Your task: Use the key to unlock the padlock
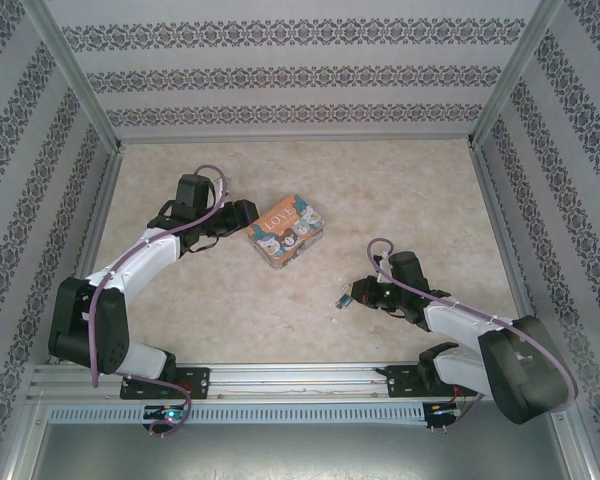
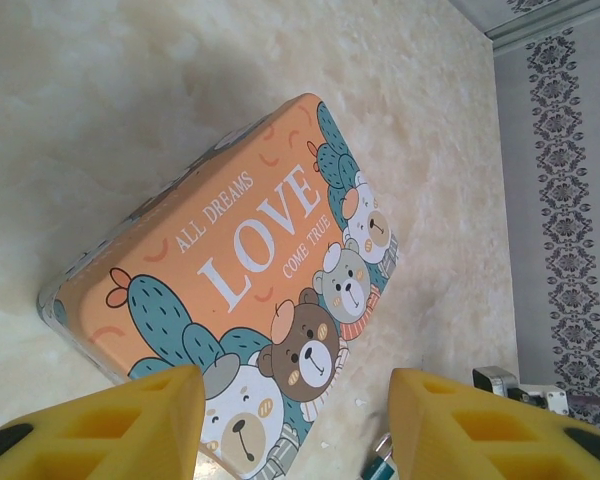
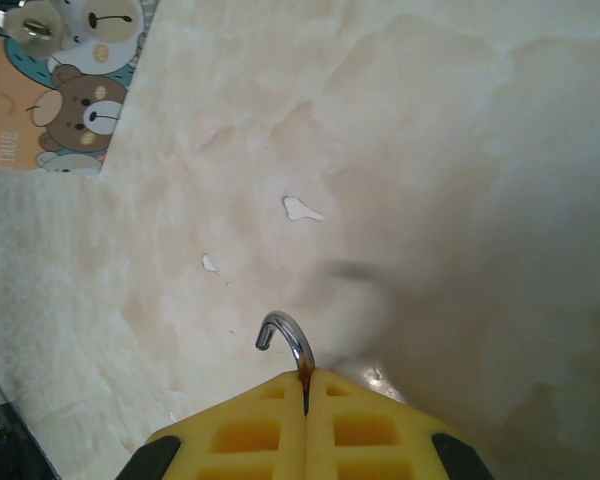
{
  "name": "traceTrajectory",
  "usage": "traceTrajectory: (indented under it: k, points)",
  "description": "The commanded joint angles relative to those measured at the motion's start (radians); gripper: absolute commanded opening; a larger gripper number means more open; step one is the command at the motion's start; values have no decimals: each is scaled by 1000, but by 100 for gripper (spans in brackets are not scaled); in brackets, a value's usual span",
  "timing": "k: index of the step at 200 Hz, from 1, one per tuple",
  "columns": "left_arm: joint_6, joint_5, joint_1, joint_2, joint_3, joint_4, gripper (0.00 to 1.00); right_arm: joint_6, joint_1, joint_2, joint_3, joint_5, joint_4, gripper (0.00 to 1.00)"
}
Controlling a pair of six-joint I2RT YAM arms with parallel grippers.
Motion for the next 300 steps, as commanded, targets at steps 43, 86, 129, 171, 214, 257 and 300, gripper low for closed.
traceTrajectory:
  k: [43, 86, 129, 171, 214, 257, 300]
  points:
    - [16, -9, 15, -27, -10, -27, 51, -36, -12, 35, 22, 30, -9, 7]
    - [22, -19, 30, -54, -10, -34, 52, -38, -15, 6, 38, 39, -35, 22]
    - [45, -50, 58, -104, -18, -52, 58, -64, -29, -69, 67, 59, -112, 35]
    - [93, -92, 93, -159, -18, -79, 62, -128, -38, -145, 92, 90, -152, 45]
    - [155, -147, 123, -207, -10, -101, 67, -187, -49, -191, 139, 143, -153, 61]
    - [165, -172, 147, -236, -40, -39, 75, -204, -66, -195, 166, 217, -135, 73]
    - [152, -148, 179, -222, -72, 18, 83, -212, -79, -182, 179, 271, -102, 99]
